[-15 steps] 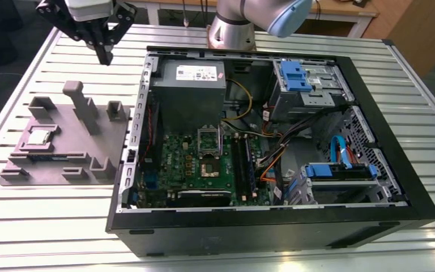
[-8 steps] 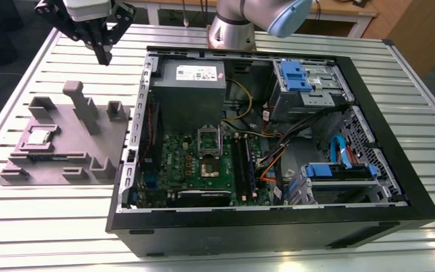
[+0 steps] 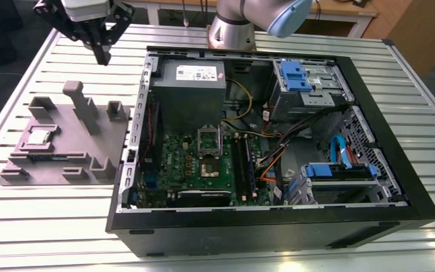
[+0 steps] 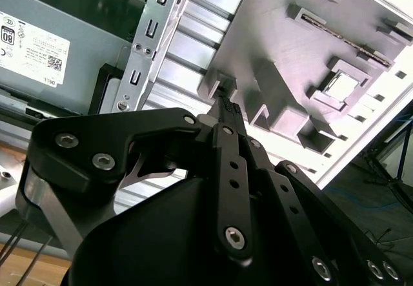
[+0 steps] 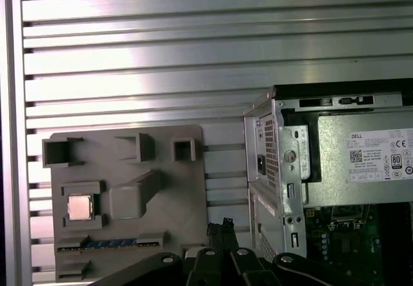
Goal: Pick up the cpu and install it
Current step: 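Reach for the cpu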
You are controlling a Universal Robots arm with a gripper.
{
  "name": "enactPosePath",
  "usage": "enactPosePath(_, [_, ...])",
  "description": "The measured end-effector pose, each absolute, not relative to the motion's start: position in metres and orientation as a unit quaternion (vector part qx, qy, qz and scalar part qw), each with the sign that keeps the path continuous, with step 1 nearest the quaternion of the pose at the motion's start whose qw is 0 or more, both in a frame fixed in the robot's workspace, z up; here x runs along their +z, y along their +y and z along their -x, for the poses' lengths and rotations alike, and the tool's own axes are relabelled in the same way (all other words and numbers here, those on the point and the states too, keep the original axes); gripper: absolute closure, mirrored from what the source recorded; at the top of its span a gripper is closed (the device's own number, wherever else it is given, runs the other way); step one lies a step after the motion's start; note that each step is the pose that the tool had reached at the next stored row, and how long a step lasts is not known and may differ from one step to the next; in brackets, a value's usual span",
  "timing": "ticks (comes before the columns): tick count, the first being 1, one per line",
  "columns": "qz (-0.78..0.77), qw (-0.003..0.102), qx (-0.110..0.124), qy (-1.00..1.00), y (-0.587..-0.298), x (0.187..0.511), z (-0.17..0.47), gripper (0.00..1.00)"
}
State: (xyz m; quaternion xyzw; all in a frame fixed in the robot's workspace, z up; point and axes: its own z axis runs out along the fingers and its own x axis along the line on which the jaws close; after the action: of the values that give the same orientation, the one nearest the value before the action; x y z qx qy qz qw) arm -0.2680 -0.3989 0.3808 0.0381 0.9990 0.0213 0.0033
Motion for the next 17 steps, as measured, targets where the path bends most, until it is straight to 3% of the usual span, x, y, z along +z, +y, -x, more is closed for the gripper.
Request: enactPosePath(17, [-0.038, 0.003, 0.021, 0.999, -0.3989, 0.3804, 0.2714, 0.9])
